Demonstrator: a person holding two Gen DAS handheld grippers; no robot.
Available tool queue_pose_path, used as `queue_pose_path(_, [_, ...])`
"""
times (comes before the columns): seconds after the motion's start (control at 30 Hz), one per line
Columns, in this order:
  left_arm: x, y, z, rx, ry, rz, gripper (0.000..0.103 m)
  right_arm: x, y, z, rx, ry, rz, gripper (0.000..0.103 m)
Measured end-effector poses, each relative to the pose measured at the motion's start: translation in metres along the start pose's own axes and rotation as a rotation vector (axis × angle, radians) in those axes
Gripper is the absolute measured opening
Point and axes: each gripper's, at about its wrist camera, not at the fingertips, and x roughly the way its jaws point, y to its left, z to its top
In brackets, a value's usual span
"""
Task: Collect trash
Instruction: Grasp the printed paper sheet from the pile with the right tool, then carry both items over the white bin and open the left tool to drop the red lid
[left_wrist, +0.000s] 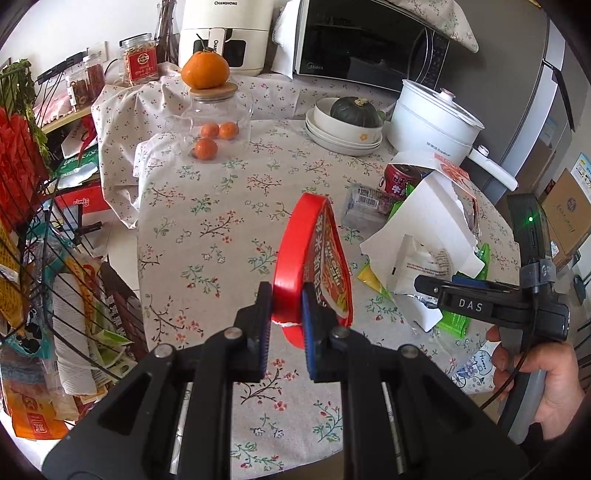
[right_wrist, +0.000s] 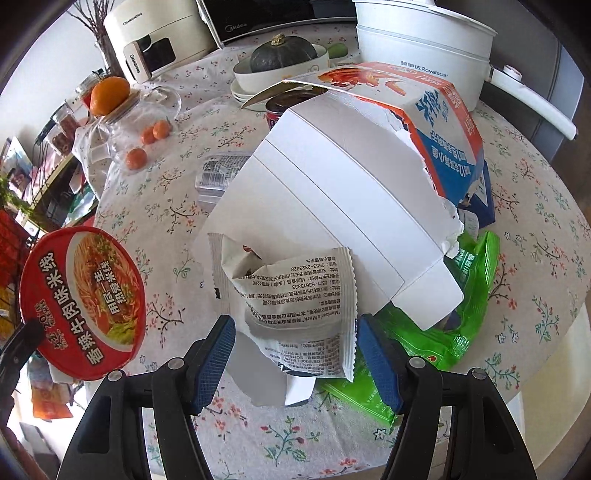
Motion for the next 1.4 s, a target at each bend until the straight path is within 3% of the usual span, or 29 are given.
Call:
queue_pose_path(0.1, [0.001,0.001,0.000,-0.002,0.005,-0.001,0.017,0.004,0.001,0.001,0.010,-0.007,-0.018,0.061])
queue_pose_path(0.2, [0.002,0.000,0.002,-0.007,0.002,-0.003,0.017,0.005,0.001,0.002,0.010,-0.013,-0.004,0.048])
queue_pose_path(0.27, [0.003,0.000,0.004,-0.020,-0.001,-0.011,0.017,0.002,-0.001,0.002,0.016,-0.015,0.022,0.025])
queue_pose_path(0.37, [0.001,-0.004,0.006,-0.022,-0.011,-0.016,0.017,-0.006,-0.005,0.002,0.020,-0.019,0.060,0.013])
queue_pose_path(0.7, [-0.009,-0.020,0.007,-0.001,-0.044,-0.052,0.017,-0.056,-0.014,-0.008,-0.025,-0.090,0.081,0.012])
queue_pose_path(1.0, [-0.013,-0.048,0.008,0.029,-0.054,-0.113,0.017,-0.089,-0.060,-0.013,0.004,-0.124,0.084,0.012])
queue_pose_path(1.27, [-0.023,-0.094,0.016,0.077,-0.057,-0.259,0.017,-0.118,-0.119,-0.040,0.041,-0.126,0.029,0.013])
queue_pose_path(1.4, [-0.021,-0.125,0.011,0.127,-0.051,-0.294,0.017,-0.135,-0.157,-0.049,0.093,-0.145,-0.002,0.013])
